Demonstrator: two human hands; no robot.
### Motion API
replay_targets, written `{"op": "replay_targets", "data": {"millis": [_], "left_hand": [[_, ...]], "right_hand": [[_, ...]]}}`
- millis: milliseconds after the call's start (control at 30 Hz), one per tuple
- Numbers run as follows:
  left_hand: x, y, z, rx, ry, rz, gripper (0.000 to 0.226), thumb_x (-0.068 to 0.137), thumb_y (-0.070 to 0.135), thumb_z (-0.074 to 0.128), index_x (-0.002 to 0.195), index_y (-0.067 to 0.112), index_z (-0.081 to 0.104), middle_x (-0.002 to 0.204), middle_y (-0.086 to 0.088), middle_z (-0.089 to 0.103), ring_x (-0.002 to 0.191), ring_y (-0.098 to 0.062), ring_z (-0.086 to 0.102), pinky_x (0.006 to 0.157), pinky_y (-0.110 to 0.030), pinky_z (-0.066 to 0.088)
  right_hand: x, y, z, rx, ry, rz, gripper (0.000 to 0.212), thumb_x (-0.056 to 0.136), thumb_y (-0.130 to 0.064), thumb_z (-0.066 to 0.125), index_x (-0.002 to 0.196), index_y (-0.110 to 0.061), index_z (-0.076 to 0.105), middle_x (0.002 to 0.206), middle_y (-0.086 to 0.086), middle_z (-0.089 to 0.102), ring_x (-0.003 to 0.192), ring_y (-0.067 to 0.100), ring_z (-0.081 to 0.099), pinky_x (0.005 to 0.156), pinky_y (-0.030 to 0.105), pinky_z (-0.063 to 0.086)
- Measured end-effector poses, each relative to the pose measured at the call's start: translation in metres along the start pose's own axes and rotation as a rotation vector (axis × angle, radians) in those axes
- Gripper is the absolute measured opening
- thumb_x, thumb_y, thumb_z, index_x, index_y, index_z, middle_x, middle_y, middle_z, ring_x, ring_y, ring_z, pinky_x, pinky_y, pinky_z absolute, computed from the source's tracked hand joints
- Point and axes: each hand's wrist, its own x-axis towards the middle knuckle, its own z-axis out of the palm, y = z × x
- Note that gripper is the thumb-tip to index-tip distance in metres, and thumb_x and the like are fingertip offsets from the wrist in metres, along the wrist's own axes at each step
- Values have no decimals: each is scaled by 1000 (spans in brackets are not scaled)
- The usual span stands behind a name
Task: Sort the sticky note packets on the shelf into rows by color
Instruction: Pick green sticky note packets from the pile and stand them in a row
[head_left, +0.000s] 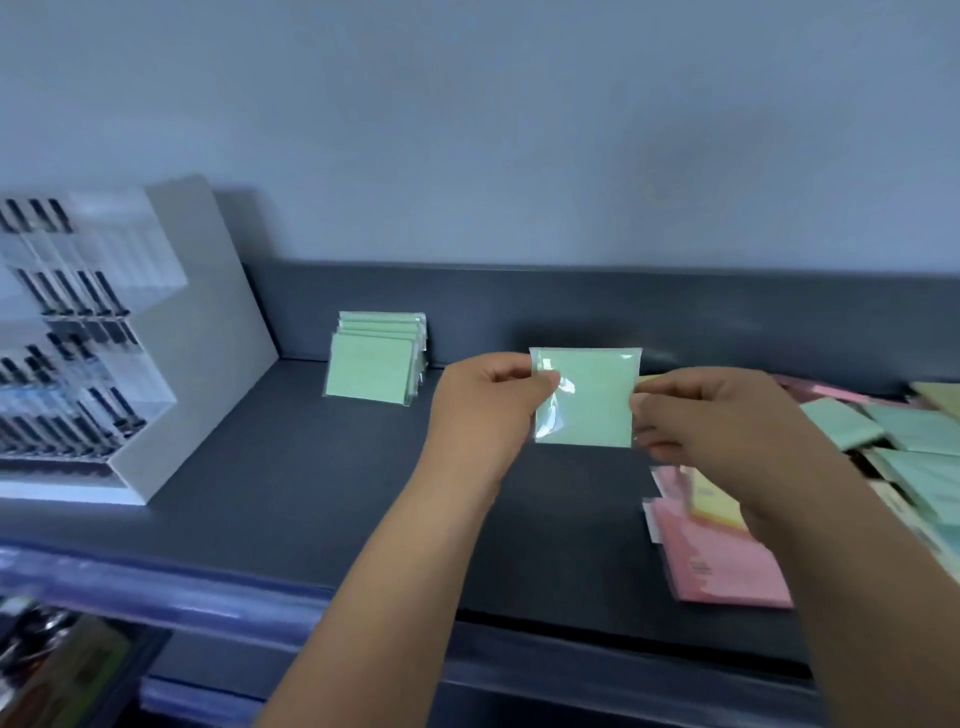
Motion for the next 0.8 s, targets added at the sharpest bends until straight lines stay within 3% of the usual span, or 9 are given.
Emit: {"op": "replay_targets", "data": {"millis": [100, 167, 200, 233, 300, 400, 467, 600, 800], "left_hand": [[12, -6, -31, 47, 78, 49, 14, 79, 26, 76, 79, 12, 76, 84, -21, 72, 69, -21, 61, 83, -50, 62], [25, -8, -54, 96, 133, 76, 9, 82, 24, 76, 78, 16, 76, 77, -9, 73, 66, -16, 61, 73, -41, 59], [32, -9, -65, 114, 157, 83, 5, 83, 22, 76, 78, 20, 76, 73, 0, 72, 63, -14, 60, 67, -37, 55], [37, -9, -77, 126, 176, 85, 5, 85, 22, 76, 82, 24, 73, 72, 5, 71, 63, -13, 61, 63, -34, 52], [48, -12, -100, 127, 198, 77, 11, 87, 21, 74, 94, 27, 68, 76, 7, 69, 65, -13, 63, 60, -29, 50], [63, -20, -136, 138, 249, 74, 16, 89, 20, 69, 97, 29, 59, 75, 6, 65, 58, -6, 58, 47, -16, 41], [71, -25, -158, 169, 276, 83, 16, 89, 17, 66, 94, 29, 56, 72, 6, 63, 56, -7, 55, 45, -16, 38], [92, -34, -186, 220, 237, 45, 14, 89, 18, 60, 99, 27, 56, 80, 5, 66, 71, -17, 61, 58, -31, 43], [108, -47, -200, 229, 49, -45, 36, 90, 19, 58, 126, 22, 61, 105, 10, 67, 91, -9, 63, 70, -28, 47]], "right_hand": [[4, -15, 37, -102, -17, -43, 11, 86, -28, 68, 85, -29, 80, 76, 4, 77, 87, 37, 73, 87, 55, 61], [7, -29, 61, -216, -54, -61, 21, 85, -34, 66, 85, -14, 73, 66, 6, 69, 68, 35, 64, 71, 43, 61], [9, -37, 74, -284, -71, -61, 29, 87, -35, 65, 80, -7, 67, 60, 6, 59, 57, 29, 53, 60, 35, 51], [11, -46, 88, -341, -80, -60, 35, 88, -35, 65, 74, -4, 59, 58, 5, 49, 54, 23, 42, 56, 32, 39], [15, -64, 117, -382, -100, -40, 37, 90, -35, 65, 68, -9, 49, 58, 2, 41, 54, 19, 35, 55, 30, 29], [20, -87, 163, -355, -131, -15, 33, 89, -36, 65, 68, -17, 48, 56, -2, 40, 54, 18, 35, 55, 30, 29], [26, -95, 193, -337, -156, 16, 34, 87, -36, 66, 67, -18, 45, 57, -2, 39, 55, 18, 36, 56, 30, 29], [43, -97, 239, -273, -131, 79, 24, 82, -35, 67, 69, -20, 53, 66, 4, 47, 61, 18, 42, 62, 32, 33], [57, -94, 270, -248, -72, 211, 29, 83, -33, 70, 79, -5, 67, 68, 6, 56, 61, 21, 52, 61, 31, 39]]}}
